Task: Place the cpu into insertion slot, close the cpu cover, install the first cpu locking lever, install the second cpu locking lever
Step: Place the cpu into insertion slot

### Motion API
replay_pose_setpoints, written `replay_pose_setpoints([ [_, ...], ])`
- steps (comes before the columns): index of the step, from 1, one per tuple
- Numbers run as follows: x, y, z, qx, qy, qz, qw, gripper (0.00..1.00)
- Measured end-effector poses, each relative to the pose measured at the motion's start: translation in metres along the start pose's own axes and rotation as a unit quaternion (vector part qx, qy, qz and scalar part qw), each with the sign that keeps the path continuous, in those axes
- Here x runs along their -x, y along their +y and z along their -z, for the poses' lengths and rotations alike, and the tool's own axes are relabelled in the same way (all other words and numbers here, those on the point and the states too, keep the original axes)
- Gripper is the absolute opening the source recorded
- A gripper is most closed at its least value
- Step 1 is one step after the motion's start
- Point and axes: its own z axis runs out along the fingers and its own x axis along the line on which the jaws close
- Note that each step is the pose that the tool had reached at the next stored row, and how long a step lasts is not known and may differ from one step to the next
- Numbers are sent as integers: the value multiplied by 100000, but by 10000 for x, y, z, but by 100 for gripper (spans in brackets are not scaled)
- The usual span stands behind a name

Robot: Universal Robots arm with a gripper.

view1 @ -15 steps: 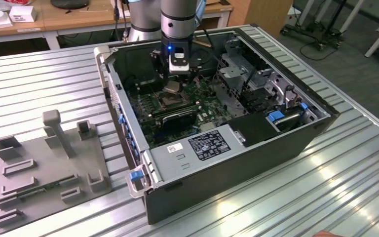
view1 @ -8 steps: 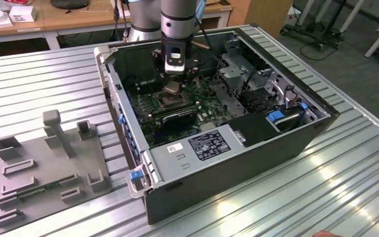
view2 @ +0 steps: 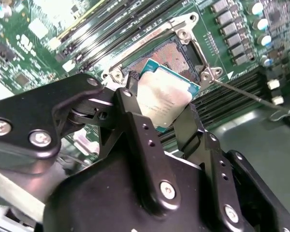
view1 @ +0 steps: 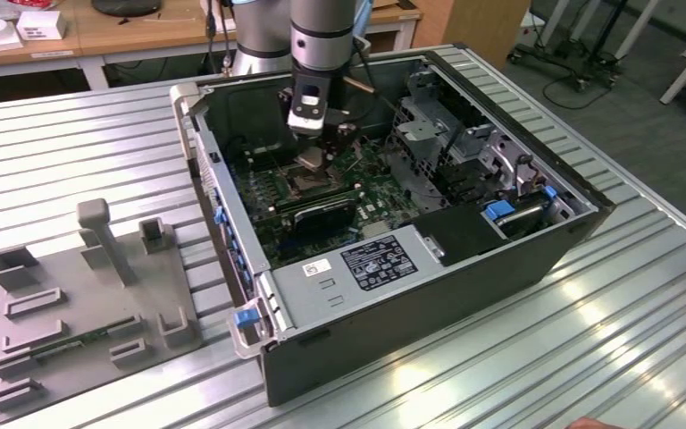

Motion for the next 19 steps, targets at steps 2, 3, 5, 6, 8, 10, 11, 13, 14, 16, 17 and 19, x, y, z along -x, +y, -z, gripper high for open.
replay_pose_setpoints([
  [2, 0, 0, -2, 8, -104, -1879, 99982, 54],
  [3, 0, 0, -3, 12, -153, -2780, 99961, 54],
  [5, 0, 0, -5, 22, -250, -4569, 99895, 54],
  [6, 0, 0, -6, 25, -300, -5472, 99850, 54],
  [8, 0, 0, -8, 38, -399, -7344, 99729, 54],
  [10, 0, -1, -9, 47, -498, -9133, 99581, 54],
  [11, 0, -1, -10, 53, -544, -10025, 99495, 54],
  [13, 0, -1, -10, 66, -639, -11814, 99298, 54],
  [14, 0, -1, -11, 71, -687, -12700, 99188, 54],
  [16, 0, -1, -11, 83, -846, -15584, 98775, 54],
  [17, 0, -1, -12, 88, -891, -16472, 98630, 54],
  [19, 0, -1, -12, 95, -993, -18294, 98307, 54],
])
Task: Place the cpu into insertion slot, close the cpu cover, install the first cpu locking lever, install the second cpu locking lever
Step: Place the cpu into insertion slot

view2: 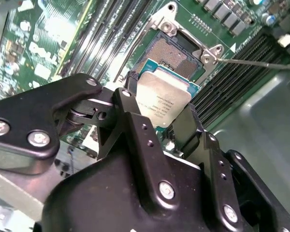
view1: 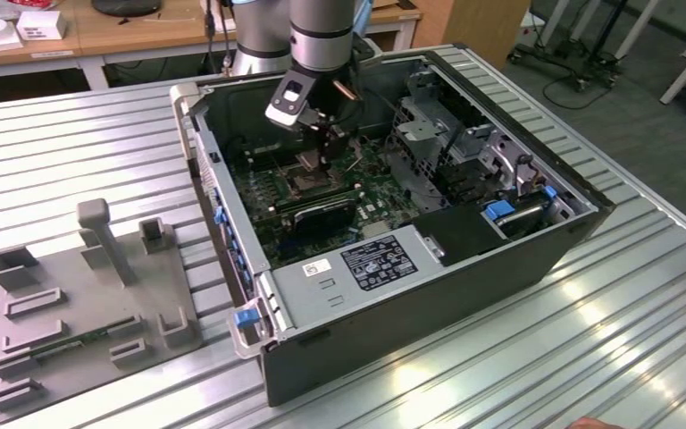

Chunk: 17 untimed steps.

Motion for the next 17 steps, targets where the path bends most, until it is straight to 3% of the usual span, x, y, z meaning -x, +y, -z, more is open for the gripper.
replay_pose_setpoints([
  [3, 0, 0, -1, 12, -143, -2567, 99967, 54],
  [8, 0, 0, -1, 16, -152, -2794, 99961, 54],
  [11, 0, 0, -1, 44, 651, -2842, 99957, 54],
  [17, 0, -6, -68, 49, 686, -2966, 99954, 54],
])
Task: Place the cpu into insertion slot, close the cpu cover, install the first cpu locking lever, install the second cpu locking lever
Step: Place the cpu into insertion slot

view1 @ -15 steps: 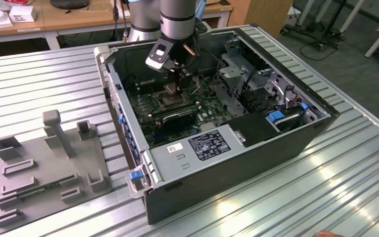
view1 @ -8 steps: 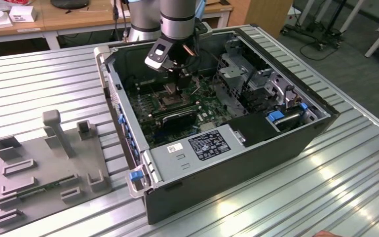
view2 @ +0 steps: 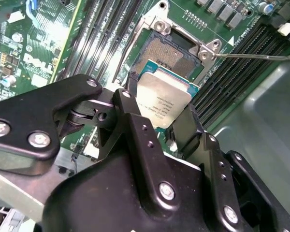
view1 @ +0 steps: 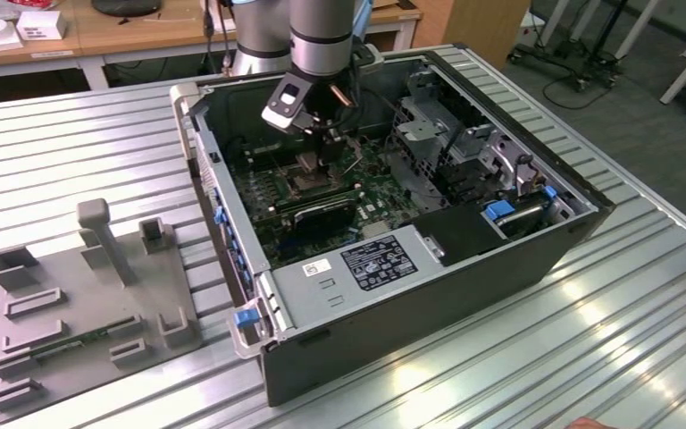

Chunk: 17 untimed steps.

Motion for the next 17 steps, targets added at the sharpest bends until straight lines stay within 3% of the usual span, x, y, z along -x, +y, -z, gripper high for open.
replay_pose_setpoints([
  [5, 1, -12, -55, 7, 0, -86, 100000, 54],
  [17, 1, -36, -79, 14, -34, -520, 99999, 54],
])
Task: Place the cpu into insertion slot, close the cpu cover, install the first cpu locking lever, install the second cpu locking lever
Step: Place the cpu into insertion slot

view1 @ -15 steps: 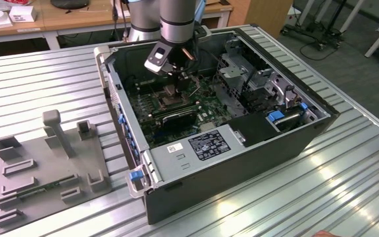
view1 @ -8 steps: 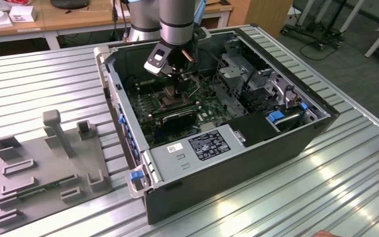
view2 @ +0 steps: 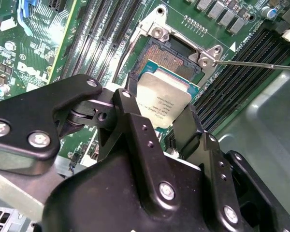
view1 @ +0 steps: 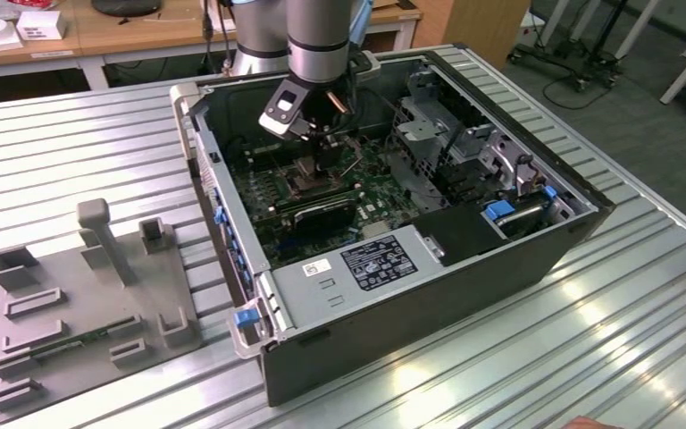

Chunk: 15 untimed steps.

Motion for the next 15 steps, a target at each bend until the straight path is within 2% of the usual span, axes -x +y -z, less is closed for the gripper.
replay_pose_setpoints([
  [5, 0, -1, -19, 2, 72, -15, 100000, 54],
  [10, 1, -5, -57, 0, 815, -57, 99997, 54],
  [15, 2, -31, -82, -2, 857, -124, 99996, 54],
])
